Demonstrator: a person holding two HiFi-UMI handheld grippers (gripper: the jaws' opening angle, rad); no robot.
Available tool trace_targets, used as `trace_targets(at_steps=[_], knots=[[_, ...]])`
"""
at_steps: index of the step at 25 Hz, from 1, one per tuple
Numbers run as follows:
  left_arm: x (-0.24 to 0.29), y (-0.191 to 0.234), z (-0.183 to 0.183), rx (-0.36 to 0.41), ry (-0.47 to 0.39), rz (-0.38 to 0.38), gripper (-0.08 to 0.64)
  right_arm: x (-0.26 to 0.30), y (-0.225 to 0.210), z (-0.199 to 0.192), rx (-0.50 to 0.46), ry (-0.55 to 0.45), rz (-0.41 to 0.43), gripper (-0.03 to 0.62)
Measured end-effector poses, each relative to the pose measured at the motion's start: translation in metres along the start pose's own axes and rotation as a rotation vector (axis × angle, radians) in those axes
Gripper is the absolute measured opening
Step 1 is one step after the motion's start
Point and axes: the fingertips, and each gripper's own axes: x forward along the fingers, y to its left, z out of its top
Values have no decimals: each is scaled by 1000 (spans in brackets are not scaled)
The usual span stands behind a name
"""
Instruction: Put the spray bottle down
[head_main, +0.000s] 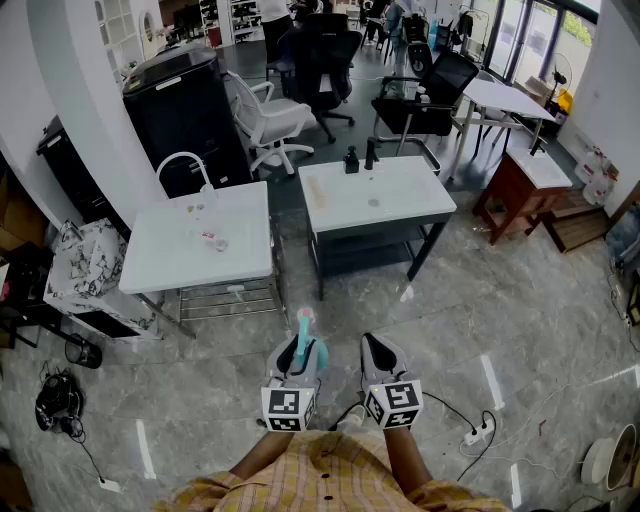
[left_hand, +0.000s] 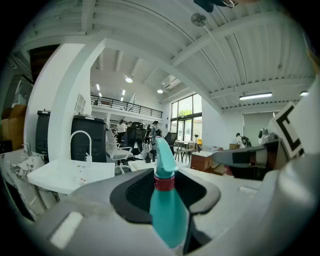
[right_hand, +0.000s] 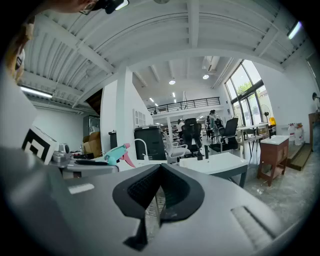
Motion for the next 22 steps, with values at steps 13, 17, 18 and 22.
trace_targets(at_steps=[13, 17, 18, 22], knots=[[35, -20, -3, 4, 20, 10, 138, 12, -38, 3, 35, -13, 35, -2], [56, -33, -3, 9, 24, 16, 138, 16, -58, 5, 30, -13, 54, 0], [61, -37, -4, 7, 26, 18, 138, 17, -64, 5, 28, -13, 61, 0], [81, -58, -2, 7, 14, 21, 138, 16, -88, 9, 14, -25, 90, 0]])
